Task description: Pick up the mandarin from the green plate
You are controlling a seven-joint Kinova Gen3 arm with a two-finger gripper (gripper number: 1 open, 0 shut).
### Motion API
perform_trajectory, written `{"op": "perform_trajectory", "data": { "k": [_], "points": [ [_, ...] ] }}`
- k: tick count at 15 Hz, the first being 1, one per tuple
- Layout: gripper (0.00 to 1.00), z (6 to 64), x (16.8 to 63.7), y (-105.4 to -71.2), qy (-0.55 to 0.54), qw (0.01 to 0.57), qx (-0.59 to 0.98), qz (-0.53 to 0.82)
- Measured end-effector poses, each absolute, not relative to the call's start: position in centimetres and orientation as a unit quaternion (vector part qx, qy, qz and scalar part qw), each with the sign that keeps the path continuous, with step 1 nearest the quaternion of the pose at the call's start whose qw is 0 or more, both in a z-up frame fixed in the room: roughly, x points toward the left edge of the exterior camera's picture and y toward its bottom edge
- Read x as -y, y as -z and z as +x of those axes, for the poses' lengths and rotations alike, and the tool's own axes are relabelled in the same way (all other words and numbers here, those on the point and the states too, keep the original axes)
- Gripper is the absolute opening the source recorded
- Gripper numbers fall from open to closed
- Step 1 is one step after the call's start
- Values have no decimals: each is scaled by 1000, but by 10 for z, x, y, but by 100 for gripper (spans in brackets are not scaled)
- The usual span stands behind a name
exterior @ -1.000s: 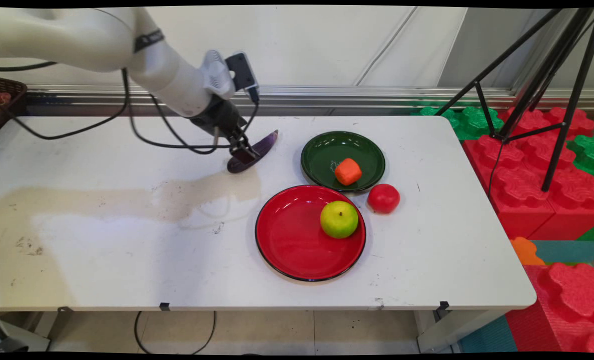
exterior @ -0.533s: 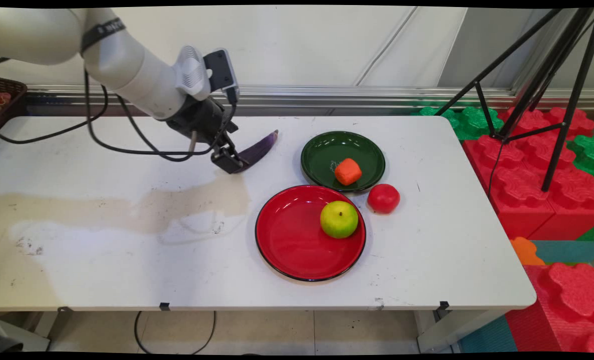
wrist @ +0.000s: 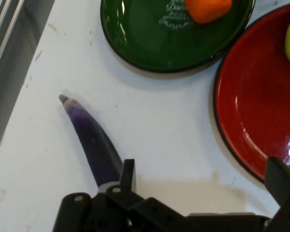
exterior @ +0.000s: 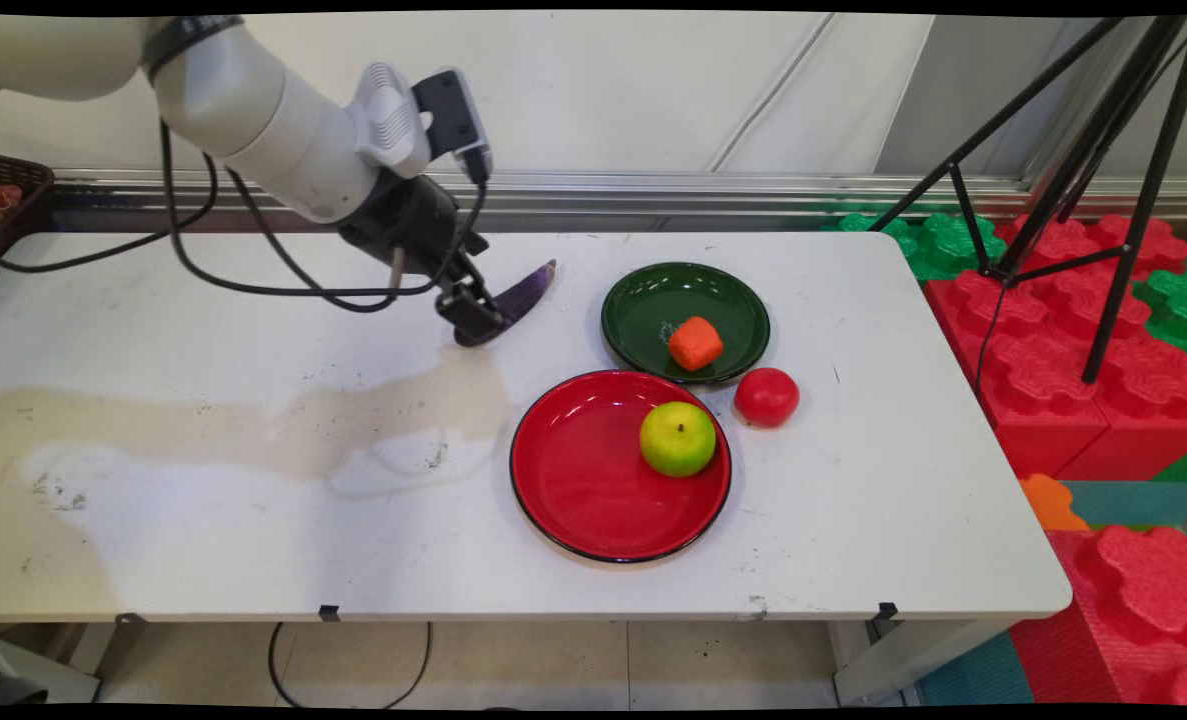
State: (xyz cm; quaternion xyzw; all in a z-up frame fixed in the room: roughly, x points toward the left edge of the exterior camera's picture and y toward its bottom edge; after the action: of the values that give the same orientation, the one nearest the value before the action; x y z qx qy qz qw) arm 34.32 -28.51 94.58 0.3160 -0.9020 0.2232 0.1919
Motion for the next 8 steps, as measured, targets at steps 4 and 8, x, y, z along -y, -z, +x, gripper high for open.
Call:
{"op": "perform_trajectory", "data": {
  "k": [4, 8],
  "points": [
    [100, 311, 296, -953, -226, 190, 896, 331],
    [100, 276, 315, -948, -229, 182, 888, 355]
  ]
}}
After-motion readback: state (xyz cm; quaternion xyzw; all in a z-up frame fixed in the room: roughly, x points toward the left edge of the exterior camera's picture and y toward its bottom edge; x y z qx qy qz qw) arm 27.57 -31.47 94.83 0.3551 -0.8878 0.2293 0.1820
